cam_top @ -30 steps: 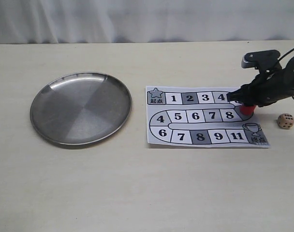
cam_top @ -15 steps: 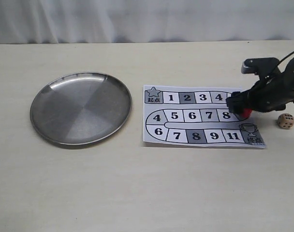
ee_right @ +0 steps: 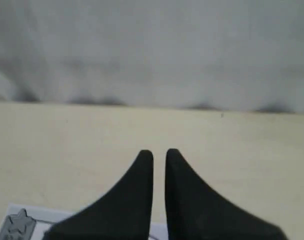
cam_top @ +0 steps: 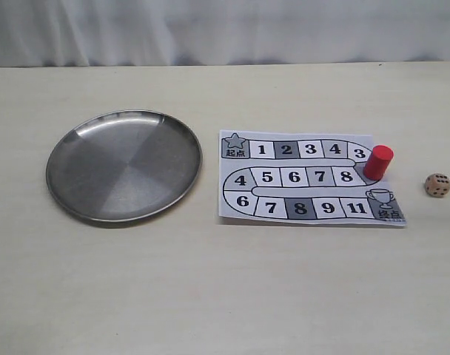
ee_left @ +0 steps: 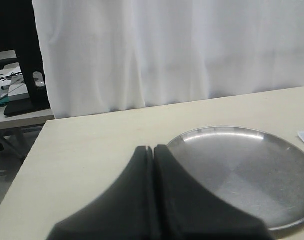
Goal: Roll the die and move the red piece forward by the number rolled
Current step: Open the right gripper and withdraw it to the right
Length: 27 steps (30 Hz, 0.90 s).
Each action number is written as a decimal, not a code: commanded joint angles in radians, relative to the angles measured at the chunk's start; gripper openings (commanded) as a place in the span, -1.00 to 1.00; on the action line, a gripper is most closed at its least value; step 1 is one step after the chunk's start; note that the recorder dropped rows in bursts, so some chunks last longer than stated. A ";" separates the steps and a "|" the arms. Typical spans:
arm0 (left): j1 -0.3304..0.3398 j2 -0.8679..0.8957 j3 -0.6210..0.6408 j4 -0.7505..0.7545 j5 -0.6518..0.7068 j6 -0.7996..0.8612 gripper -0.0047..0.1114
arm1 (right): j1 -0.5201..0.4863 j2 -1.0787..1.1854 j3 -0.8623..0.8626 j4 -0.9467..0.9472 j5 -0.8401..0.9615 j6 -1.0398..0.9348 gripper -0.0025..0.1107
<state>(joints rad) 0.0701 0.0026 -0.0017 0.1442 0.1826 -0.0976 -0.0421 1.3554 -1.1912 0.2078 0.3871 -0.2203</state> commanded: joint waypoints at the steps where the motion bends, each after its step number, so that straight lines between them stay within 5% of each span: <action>1: 0.005 -0.003 0.002 0.000 -0.009 -0.001 -0.92 | -0.001 -0.204 0.178 0.019 -0.134 -0.003 -0.86; 13: 0.005 -0.003 0.002 0.000 -0.009 -0.001 -0.92 | -0.001 -0.653 0.939 0.121 -0.722 0.058 -0.86; 16: 0.005 -0.003 0.002 0.000 -0.009 -0.001 -0.92 | -0.001 -0.734 1.039 -0.058 -0.730 0.226 -0.86; 23: 0.005 -0.003 0.002 0.000 -0.009 -0.001 -0.92 | -0.001 -0.840 1.154 -0.851 -0.804 0.897 -0.86; 27: 0.005 -0.003 0.002 0.000 -0.009 -0.001 -0.92 | -0.001 -0.861 1.191 -0.917 -0.805 1.001 -0.86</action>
<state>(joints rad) 0.0701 0.0026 -0.0017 0.1442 0.1826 -0.0976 -0.0421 0.5088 -0.0211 -0.6406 -0.3976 0.6989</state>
